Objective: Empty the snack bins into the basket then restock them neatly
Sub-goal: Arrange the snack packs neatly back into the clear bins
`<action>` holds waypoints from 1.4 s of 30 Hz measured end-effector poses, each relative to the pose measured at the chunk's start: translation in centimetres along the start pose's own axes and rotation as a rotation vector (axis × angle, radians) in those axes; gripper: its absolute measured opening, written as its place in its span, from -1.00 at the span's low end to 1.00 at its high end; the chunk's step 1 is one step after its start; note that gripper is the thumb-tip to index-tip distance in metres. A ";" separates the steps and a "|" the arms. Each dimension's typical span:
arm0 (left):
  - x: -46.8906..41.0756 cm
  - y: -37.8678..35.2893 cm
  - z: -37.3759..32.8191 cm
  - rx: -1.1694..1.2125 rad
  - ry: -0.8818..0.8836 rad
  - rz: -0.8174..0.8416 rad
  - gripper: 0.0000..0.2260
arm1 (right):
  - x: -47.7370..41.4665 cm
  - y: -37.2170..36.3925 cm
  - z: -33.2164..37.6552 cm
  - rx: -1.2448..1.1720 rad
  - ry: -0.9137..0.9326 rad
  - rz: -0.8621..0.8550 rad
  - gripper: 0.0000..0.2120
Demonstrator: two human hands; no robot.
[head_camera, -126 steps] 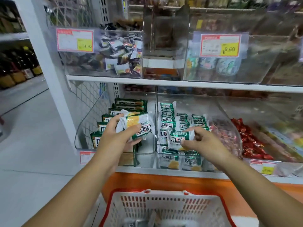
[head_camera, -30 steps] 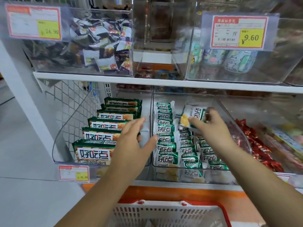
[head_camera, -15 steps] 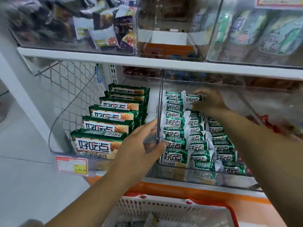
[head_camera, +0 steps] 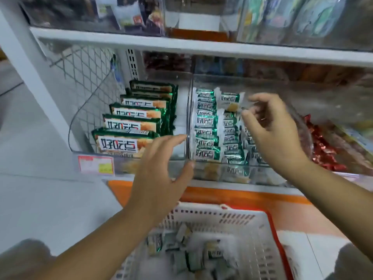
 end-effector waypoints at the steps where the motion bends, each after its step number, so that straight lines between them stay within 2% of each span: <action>1: 1.4 -0.3 0.5 -0.026 -0.023 0.017 -0.64 | 2.4 -0.3 1.7 -0.056 0.049 0.060 -0.81; 4: 5.8 -4.2 5.6 -0.178 0.040 0.257 -0.68 | 10.4 -3.2 1.9 -0.092 0.022 0.331 -0.87; 8: 11.8 -11.0 16.6 -0.348 0.237 0.565 -0.57 | 23.1 -10.2 -7.0 -0.072 -0.397 0.855 -0.90; 10: 14.2 -13.9 21.1 -0.398 0.343 0.667 -0.53 | 29.1 -12.5 -13.4 0.027 -0.608 1.005 -0.78; 14: 17.9 -17.4 28.2 -0.344 0.631 0.727 -0.48 | 36.8 -13.6 -22.0 0.184 -0.841 0.920 -0.71; 18: 19.8 -19.8 32.0 -0.274 0.789 0.706 -0.49 | 39.6 -15.5 -24.9 0.259 -0.851 0.869 -0.54; 21: 20.4 -21.1 33.1 -0.225 0.852 0.694 -0.46 | 40.6 -17.8 -25.8 0.257 -0.847 0.945 -0.49; 25: 21.1 -22.7 34.3 -0.165 0.961 0.698 -0.44 | 43.3 -19.3 -27.4 0.434 -0.773 1.177 -0.50; 27: 20.7 -23.3 34.7 -0.131 0.967 0.653 -0.55 | 43.4 -18.9 -27.8 0.475 -0.828 1.143 -0.52; 28: 20.5 -23.6 35.0 -0.103 0.981 0.618 -0.60 | 42.9 -18.5 -27.8 0.428 -0.895 1.046 -0.56; 30: 20.5 -24.1 35.3 -0.008 1.055 0.576 -0.76 | 42.1 -17.4 -27.7 0.237 -1.089 0.725 -0.65; 31: 20.5 -24.3 35.5 0.040 1.094 0.552 -0.75 | 42.0 -17.2 -27.3 0.133 -1.186 0.618 -0.67; 32: 20.5 -24.4 35.8 0.051 1.118 0.513 -0.73 | 42.3 -17.5 -26.6 0.046 -1.272 0.596 -0.67; 33: 20.6 -24.6 35.9 0.051 1.146 0.498 -0.72 | 42.6 -18.2 -25.5 -0.012 -1.339 0.656 -0.66; 35: 20.9 -24.8 35.9 0.057 1.182 0.468 -0.69 | 43.8 -19.8 -23.9 -0.046 -1.351 0.852 -0.65; 36: 20.9 -24.9 35.9 0.071 1.198 0.451 -0.66 | 44.3 -20.7 -23.3 -0.070 -1.347 0.897 -0.66; 39: 21.2 -24.9 36.7 0.093 1.275 0.421 -0.67 | 45.0 -22.3 -22.3 -0.179 -1.437 0.820 -0.64; 41: 21.5 -24.6 36.7 0.152 1.338 0.441 -0.51 | 45.8 -22.7 -21.7 -0.259 -1.540 0.775 -0.46; 42: 21.7 -24.4 36.5 0.170 1.359 0.458 -0.52 | 46.1 -22.9 -21.5 -0.280 -1.545 0.785 -0.50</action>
Point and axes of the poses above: each hand's wrist, its own x-axis away from the middle knuckle, its own y-axis out of the back of the hand, z = x × y, the point moved 9 cm from there along -x, towards the middle knuckle, and after that the axes turned 10 degrees about y, right-handed, at the moved point
